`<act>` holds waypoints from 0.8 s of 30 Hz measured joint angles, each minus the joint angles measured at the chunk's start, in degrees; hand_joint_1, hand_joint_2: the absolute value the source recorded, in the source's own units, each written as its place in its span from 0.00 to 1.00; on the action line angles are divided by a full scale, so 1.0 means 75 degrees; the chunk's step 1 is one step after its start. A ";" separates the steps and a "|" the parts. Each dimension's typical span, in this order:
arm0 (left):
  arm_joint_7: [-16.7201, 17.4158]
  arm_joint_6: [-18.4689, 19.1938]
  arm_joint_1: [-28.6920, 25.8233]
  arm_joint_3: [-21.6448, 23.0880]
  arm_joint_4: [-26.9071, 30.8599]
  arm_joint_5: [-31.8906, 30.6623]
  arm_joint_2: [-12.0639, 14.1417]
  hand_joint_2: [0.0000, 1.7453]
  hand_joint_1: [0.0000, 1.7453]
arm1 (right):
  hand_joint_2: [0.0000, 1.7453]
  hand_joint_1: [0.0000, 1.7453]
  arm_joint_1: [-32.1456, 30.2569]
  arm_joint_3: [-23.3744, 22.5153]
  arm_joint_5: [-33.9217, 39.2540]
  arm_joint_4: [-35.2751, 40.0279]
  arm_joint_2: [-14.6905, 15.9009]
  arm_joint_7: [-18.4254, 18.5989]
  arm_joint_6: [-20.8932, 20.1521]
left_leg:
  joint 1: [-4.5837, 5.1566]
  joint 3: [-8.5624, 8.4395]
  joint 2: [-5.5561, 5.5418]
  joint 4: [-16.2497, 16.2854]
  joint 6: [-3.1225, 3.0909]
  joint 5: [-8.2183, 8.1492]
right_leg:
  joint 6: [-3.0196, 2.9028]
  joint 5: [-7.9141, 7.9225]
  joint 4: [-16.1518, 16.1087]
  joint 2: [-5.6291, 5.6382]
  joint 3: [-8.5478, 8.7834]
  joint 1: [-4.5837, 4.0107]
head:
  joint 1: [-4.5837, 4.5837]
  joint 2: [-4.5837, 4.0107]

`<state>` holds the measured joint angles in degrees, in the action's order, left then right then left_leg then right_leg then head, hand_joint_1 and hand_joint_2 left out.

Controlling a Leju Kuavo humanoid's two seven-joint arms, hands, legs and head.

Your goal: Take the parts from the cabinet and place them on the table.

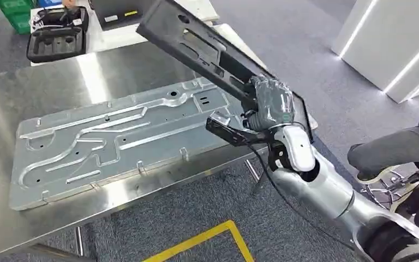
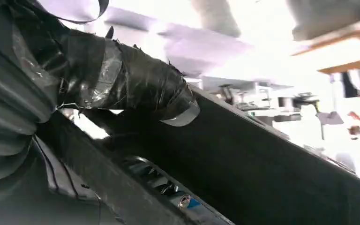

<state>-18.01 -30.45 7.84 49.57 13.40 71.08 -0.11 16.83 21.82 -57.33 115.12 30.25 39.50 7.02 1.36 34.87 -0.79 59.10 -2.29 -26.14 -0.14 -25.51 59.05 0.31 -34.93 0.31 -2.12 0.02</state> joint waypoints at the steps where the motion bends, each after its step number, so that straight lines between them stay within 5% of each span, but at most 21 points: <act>1: 0.0000 0.0003 -0.0007 -0.0006 0.0000 0.0003 0.0018 1.00 0.00 | 1.00 1.00 -0.0017 -0.0117 -0.0062 -0.0021 0.0018 0.0000 -0.0215 | -0.0012 0.0044 0.0010 0.0083 0.0052 -0.0098 | -0.0033 0.0024 -0.0053 -0.0023 0.0051 0.0039 | 0.0003 0.0000; 4: -0.0003 0.0046 -0.0027 -0.0017 0.0000 0.0009 0.0018 1.00 0.00 | 1.00 1.00 -0.0074 -0.0461 -0.0210 -0.0087 0.0032 0.0000 -0.0590 | -0.0091 0.0684 0.0042 0.1514 0.0195 -0.0872 | -0.0063 0.0016 -0.0065 -0.0059 0.0067 0.0045 | 0.0006 0.0000; 6: -0.0003 0.0064 -0.0052 -0.0029 0.0000 0.0012 0.0018 1.00 0.00 | 1.00 1.00 -0.0121 -0.0586 -0.0219 -0.0143 0.0032 0.0003 -0.0625 | -0.0152 0.1104 0.0051 0.2334 0.0265 -0.1060 | -0.0074 0.0000 -0.0052 -0.0069 0.0068 0.0052 | 0.0006 0.0000; 8: -0.0003 0.0070 -0.0064 -0.0044 0.0000 0.0020 0.0024 1.00 0.00 | 1.00 1.00 -0.0152 -0.0668 -0.0219 -0.0181 0.0032 0.0003 -0.0645 | -0.0198 0.0872 0.0056 0.1786 0.0300 -0.0597 | -0.0052 -0.0030 -0.0022 -0.0058 0.0076 0.0081 | 0.0006 0.0000; 10: -0.0003 0.0079 -0.0064 -0.0050 0.0000 0.0017 0.0047 1.00 0.00 | 1.00 1.00 -0.0153 -0.0752 -0.0222 -0.0195 0.0032 0.0003 -0.0709 | -0.0209 0.0236 0.0061 0.0452 0.0287 0.0067 | 0.0013 -0.0079 0.0010 -0.0040 0.0109 0.0120 | 0.0006 0.0000; 12: -0.0003 0.0108 -0.0051 -0.0052 0.0000 0.0017 0.0056 1.00 0.00 | 1.00 1.00 -0.0156 -0.0857 -0.0279 -0.0225 0.0032 0.0003 -0.0837 | -0.0177 -0.0005 0.0059 -0.0011 0.0240 0.0010 | 0.0101 -0.0110 0.0071 -0.0037 0.0071 0.0057 | 0.0009 0.0000; 16: 0.0009 0.0140 -0.0082 -0.0058 0.0000 0.0055 0.0065 1.00 0.00 | 1.00 1.00 -0.0190 -0.1021 -0.0650 -0.0315 0.0006 0.0003 -0.1376 | -0.0194 -0.0033 0.0033 -0.0104 0.0030 0.0050 | 0.0264 -0.0148 0.0041 -0.0046 0.0051 0.0130 | 0.0000 0.0000; 18: 0.0015 0.0184 -0.0074 -0.0058 0.0000 0.0047 0.0067 1.00 0.00 | 1.00 1.00 -0.0094 -0.1035 -0.0720 -0.0387 0.0000 0.0003 -0.1580 | -0.0185 -0.0052 0.0031 -0.0124 -0.0028 0.0057 | 0.0287 -0.0551 0.0704 -0.0049 -0.0239 0.0120 | -0.0009 0.0000; 20: 0.0029 0.0230 -0.0061 -0.0058 0.0000 0.0000 0.0085 1.00 0.00 | 1.00 1.00 0.0088 -0.0980 -0.0764 -0.0547 -0.0049 0.0003 -0.1717 | -0.0160 -0.0050 0.0033 -0.0121 -0.0050 0.0049 | 0.0309 -0.1044 0.1940 -0.0050 -0.0846 0.0117 | -0.0012 0.0000; 21: 0.0044 0.0254 -0.0050 -0.0058 0.0000 -0.0003 0.0085 1.00 0.00 | 1.00 1.00 0.0225 -0.0868 -0.0770 -0.0677 -0.0079 0.0003 -0.1764 | -0.0149 -0.0049 0.0033 -0.0115 -0.0061 0.0041 | 0.0310 -0.1096 0.2315 -0.0050 -0.1056 0.0118 | -0.0012 0.0000; 22: 0.0058 0.0253 -0.0032 -0.0058 0.0000 -0.0015 0.0085 1.00 0.00 | 1.00 1.00 0.0417 -0.0746 -0.0767 -0.0788 -0.0122 0.0000 -0.1811 | -0.0143 -0.0052 0.0033 -0.0100 -0.0063 0.0035 | 0.0303 -0.0956 0.2286 -0.0050 -0.1076 0.0117 | -0.0015 0.0000; 24: 0.0099 0.0251 -0.0005 -0.0058 0.0000 -0.0073 0.0067 1.00 0.00 | 1.00 1.00 0.0901 -0.0308 -0.0697 -0.1079 -0.0216 0.0000 -0.1822 | -0.0145 -0.0053 0.0034 -0.0050 -0.0044 0.0005 | 0.0279 -0.0339 0.1348 -0.0051 -0.0668 0.0127 | -0.0015 0.0000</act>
<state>-17.27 -28.57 7.81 49.13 13.40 70.53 0.39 23.59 19.50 -62.55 107.03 28.63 39.50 -6.64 0.27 34.47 -0.54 58.72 -2.62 -26.10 1.95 -28.05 69.16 -0.08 -39.94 1.26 -2.23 0.02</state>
